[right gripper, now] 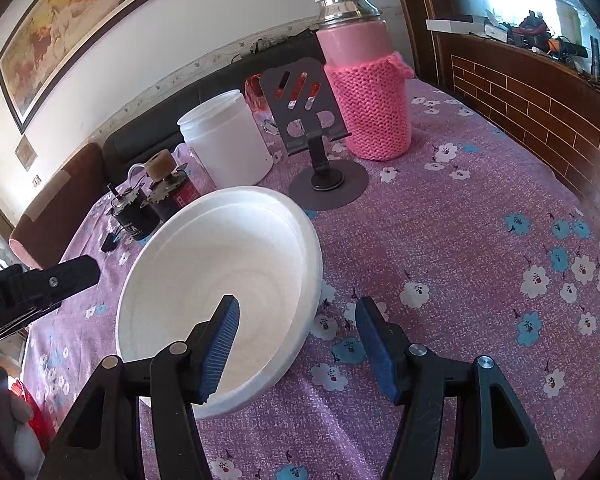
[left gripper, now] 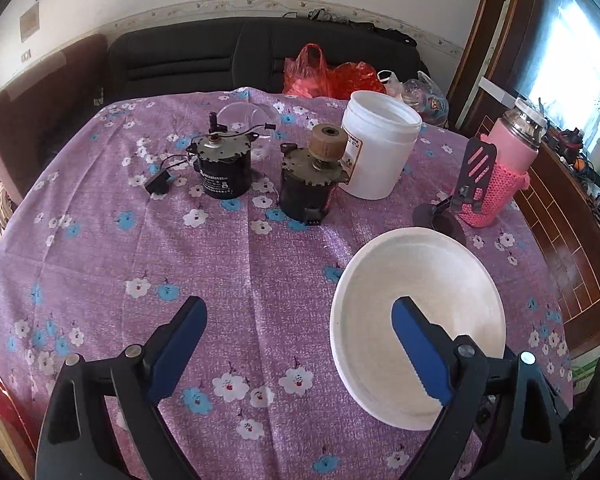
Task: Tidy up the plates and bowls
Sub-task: 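Close the left tool on the rim of the large white bowl, then lift the white bowl with the left tool and carry it toward the stack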
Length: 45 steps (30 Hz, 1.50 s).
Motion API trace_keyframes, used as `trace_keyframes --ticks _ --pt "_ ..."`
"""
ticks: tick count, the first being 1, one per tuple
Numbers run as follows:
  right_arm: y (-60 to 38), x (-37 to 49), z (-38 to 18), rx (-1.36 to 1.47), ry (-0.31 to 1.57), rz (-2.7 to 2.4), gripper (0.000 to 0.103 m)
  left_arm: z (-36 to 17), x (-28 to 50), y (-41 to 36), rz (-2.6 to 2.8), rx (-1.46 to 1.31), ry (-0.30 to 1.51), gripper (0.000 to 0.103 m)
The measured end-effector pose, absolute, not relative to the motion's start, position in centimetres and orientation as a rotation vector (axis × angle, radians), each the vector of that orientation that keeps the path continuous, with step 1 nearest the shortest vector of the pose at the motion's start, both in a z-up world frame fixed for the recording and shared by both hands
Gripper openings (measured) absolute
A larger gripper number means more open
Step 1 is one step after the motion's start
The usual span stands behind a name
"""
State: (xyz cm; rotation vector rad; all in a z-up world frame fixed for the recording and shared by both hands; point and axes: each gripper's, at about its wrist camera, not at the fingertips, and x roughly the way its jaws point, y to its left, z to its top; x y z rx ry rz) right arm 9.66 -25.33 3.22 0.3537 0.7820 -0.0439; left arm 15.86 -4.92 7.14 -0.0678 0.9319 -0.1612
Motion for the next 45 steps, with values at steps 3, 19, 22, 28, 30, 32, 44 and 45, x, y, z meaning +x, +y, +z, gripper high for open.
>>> trace_keyframes --ticks 3,19,22,28,30,32,44,45 --pt "-25.4 9.9 2.7 0.349 0.798 -0.046 0.064 6.2 16.6 -5.8 -0.174 -0.067 0.955 0.093" --pt "-25.2 10.5 1.7 0.364 0.825 -0.005 0.026 1.8 18.6 -8.1 -0.288 -0.114 1.111 0.024" --pt "-25.0 10.4 1.9 0.362 0.82 -0.001 0.019 2.1 18.2 -8.4 -0.291 -0.097 1.099 0.018" --pt "-24.9 10.0 2.3 0.389 0.808 0.029 0.017 2.9 16.9 -7.1 -0.271 -0.109 1.087 0.018" --pt "-24.7 10.0 2.4 0.4 0.806 0.048 0.017 3.3 16.3 -6.7 -0.256 -0.097 1.073 0.018" --pt "-24.4 9.9 2.4 0.416 0.805 0.077 0.017 4.0 15.2 -6.2 -0.228 -0.065 1.042 0.018" --pt "-18.2 7.4 4.6 0.404 0.768 0.299 0.017 9.2 7.1 0.8 -0.096 0.018 0.861 0.018" --pt "-17.4 7.0 5.0 0.391 0.76 0.316 0.017 9.5 6.5 1.4 -0.09 0.009 0.856 0.018"
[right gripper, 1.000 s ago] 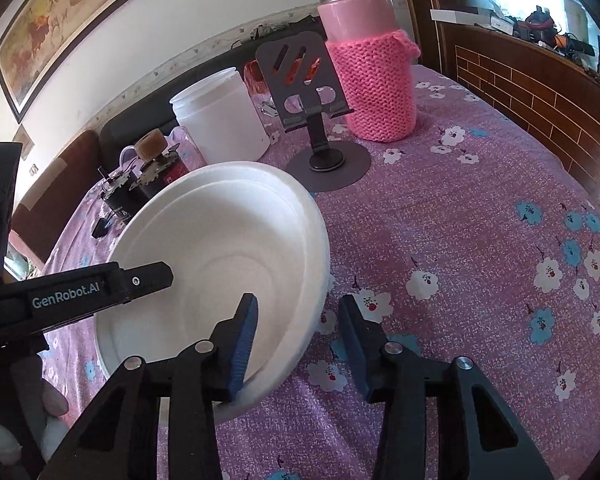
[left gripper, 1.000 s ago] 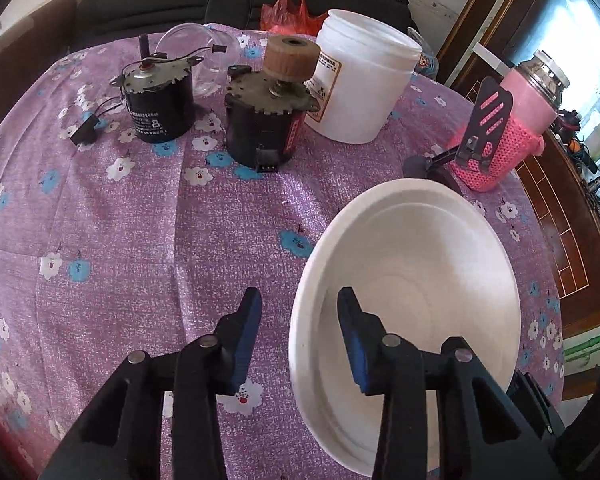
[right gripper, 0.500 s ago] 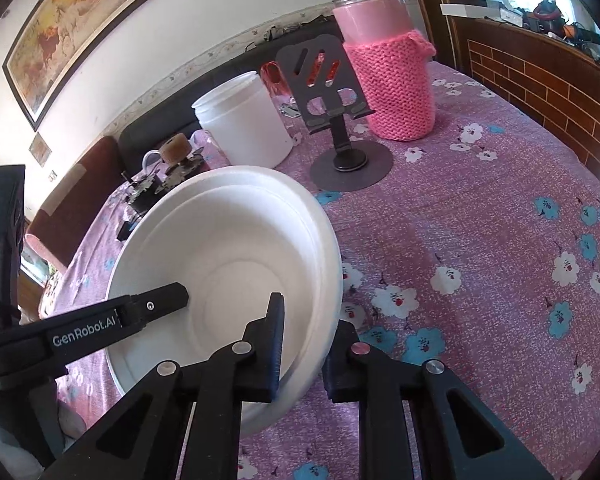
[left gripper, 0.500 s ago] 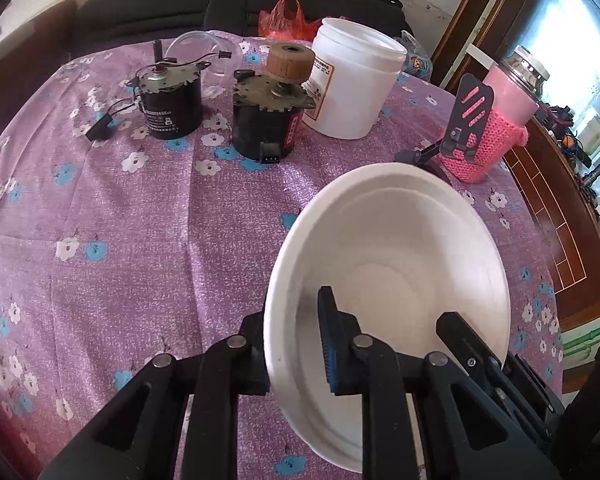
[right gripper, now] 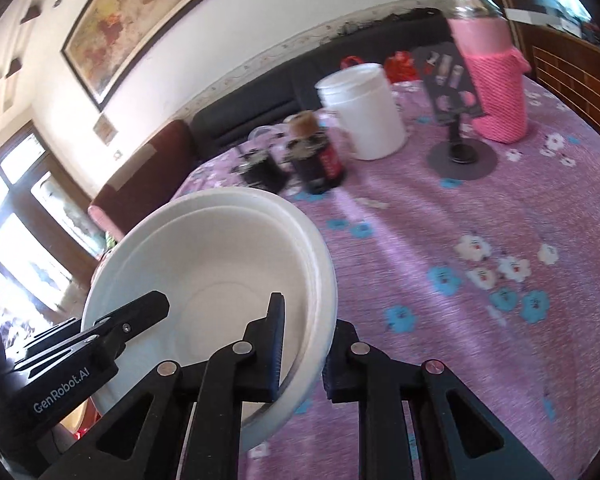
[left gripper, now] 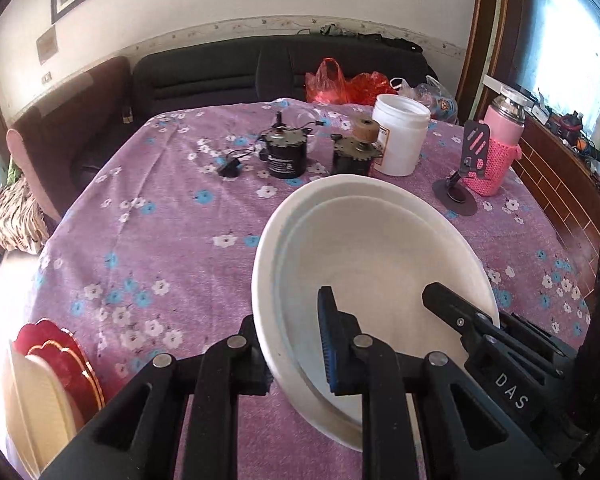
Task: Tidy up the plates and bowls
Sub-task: 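Lift the white bowl with the left tool and carry it toward the stack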
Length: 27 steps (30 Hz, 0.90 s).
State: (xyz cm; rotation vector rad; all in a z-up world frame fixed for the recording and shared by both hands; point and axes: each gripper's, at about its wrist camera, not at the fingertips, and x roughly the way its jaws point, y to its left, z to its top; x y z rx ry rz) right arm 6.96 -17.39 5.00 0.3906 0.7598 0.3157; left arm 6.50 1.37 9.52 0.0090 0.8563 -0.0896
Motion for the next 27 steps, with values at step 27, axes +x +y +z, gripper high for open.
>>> trace_keyframes --ticks 27 --pt "6.8 -2.6 12.3 0.074 0.695 0.606 0.019 14.1 -7.8 25.0 0.22 -0.304 0.669 0.018"
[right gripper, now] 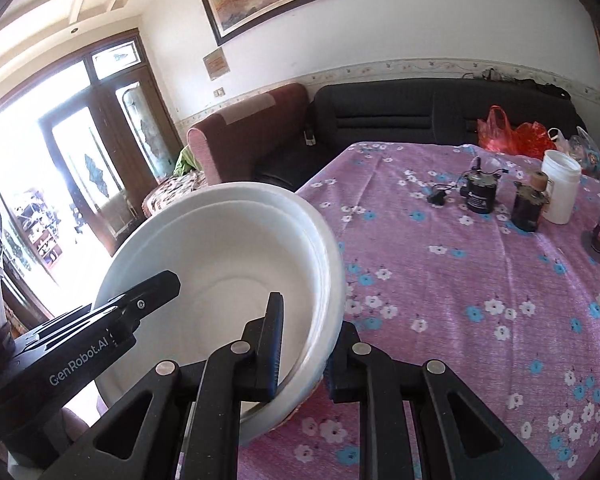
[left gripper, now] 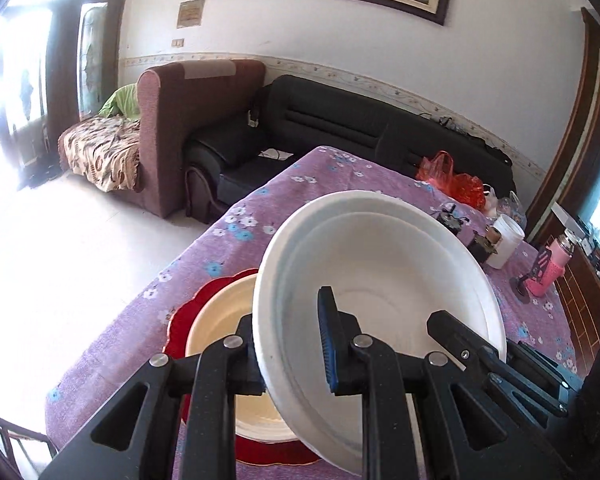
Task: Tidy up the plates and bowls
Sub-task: 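Lift the white bowl with the left tool and carry it toward the stack, then lower the white bowl onto the beige bowl and open the left tool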
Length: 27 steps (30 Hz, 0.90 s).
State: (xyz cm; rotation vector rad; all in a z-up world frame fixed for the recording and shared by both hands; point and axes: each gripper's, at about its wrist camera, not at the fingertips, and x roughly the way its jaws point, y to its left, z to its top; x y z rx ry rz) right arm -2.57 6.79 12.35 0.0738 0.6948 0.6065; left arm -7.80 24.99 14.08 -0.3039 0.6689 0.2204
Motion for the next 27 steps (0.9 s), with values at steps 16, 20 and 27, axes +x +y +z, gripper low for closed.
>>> trace_keyframes --ticks 16,20,27 --pt "13.2 -1.7 8.9 -0.026 0.784 0.604 0.019 10.2 -7.4 29.7 0.257 -0.378 0.746 0.018" --pt "14.4 -2.3 9.0 -0.088 0.766 0.59 0.019 9.4 -7.6 30.2 0.283 -0.364 0.766 0.018" --pt "16.1 -2.6 8.0 -0.19 0.758 0.556 0.02 8.9 -8.0 30.4 0.323 -0.324 0.782 0.018"
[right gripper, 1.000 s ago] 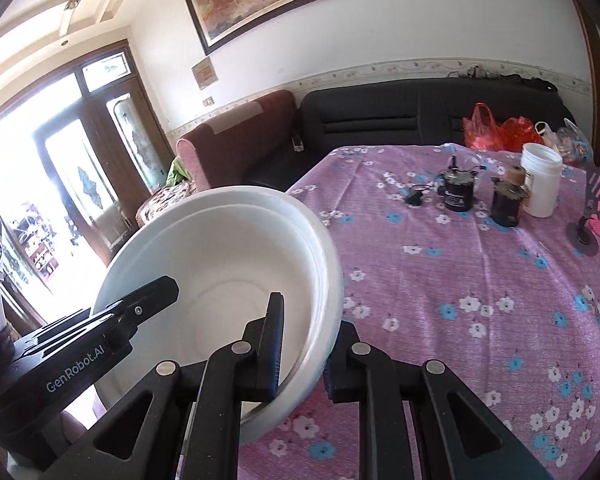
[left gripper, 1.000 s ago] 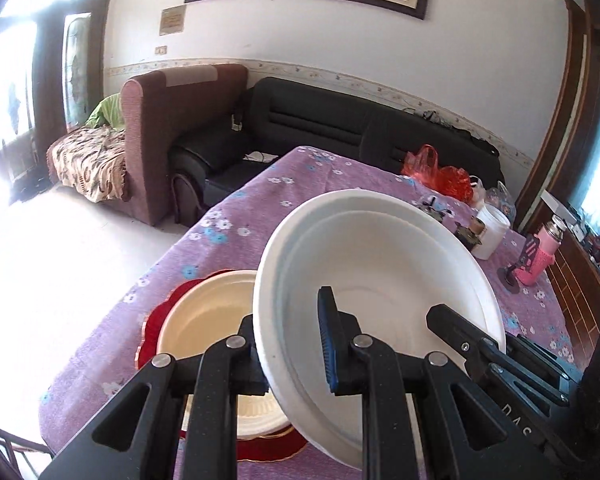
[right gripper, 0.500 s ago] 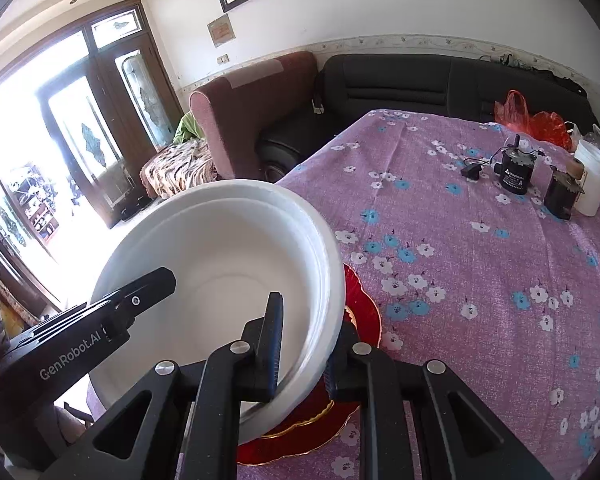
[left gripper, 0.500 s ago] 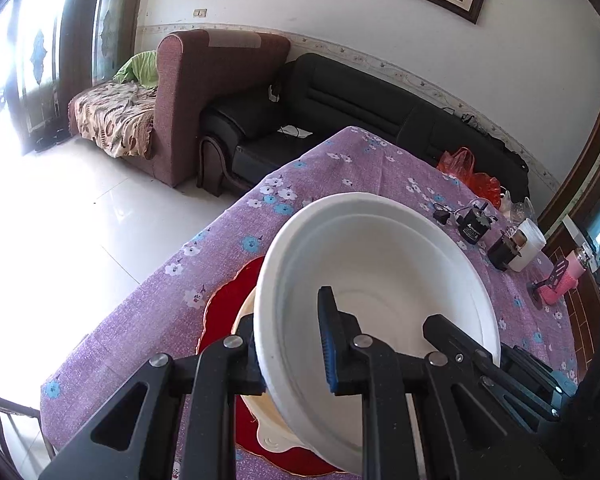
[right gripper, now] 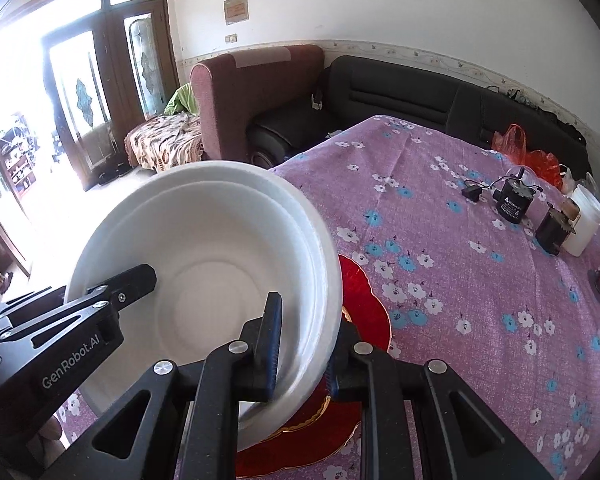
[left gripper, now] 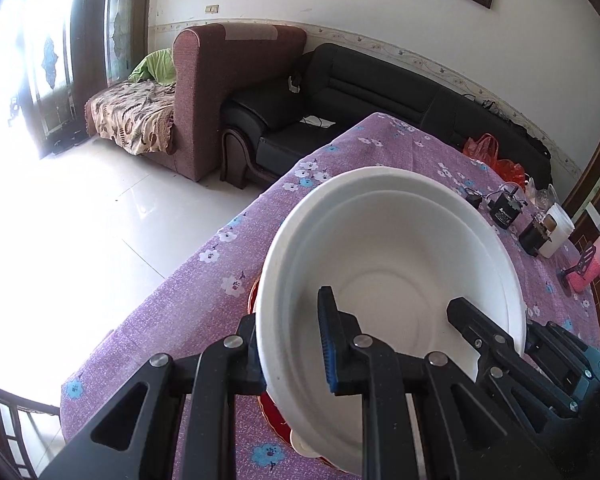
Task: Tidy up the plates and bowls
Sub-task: 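Lower the white bowl onto the beige bowl and open the left tool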
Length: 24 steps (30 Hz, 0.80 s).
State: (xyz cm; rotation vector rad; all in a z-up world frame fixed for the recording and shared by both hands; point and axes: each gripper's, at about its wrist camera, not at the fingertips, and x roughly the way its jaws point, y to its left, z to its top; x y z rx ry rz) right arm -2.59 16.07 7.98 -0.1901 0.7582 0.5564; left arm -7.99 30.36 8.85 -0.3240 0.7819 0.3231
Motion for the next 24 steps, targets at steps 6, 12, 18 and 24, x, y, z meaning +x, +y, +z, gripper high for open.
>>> trace_keyframes --ticks 6,12,18,24 --pt "16.2 -2.3 7.5 -0.193 0.781 0.557 0.02 8.9 -8.3 30.5 0.32 -0.318 0.777 0.018" --pt "16.3 -2.3 7.5 -0.182 0.791 0.561 0.021 9.6 -8.9 30.1 0.335 -0.296 0.753 0.02" --pt "16.4 -2.4 7.5 -0.183 0.79 0.568 0.022 10.1 -9.5 29.5 0.33 -0.285 0.744 0.026" --pt "16.4 -2.2 7.1 -0.193 0.796 0.554 0.022 11.0 -10.2 29.6 0.388 -0.253 0.684 0.059"
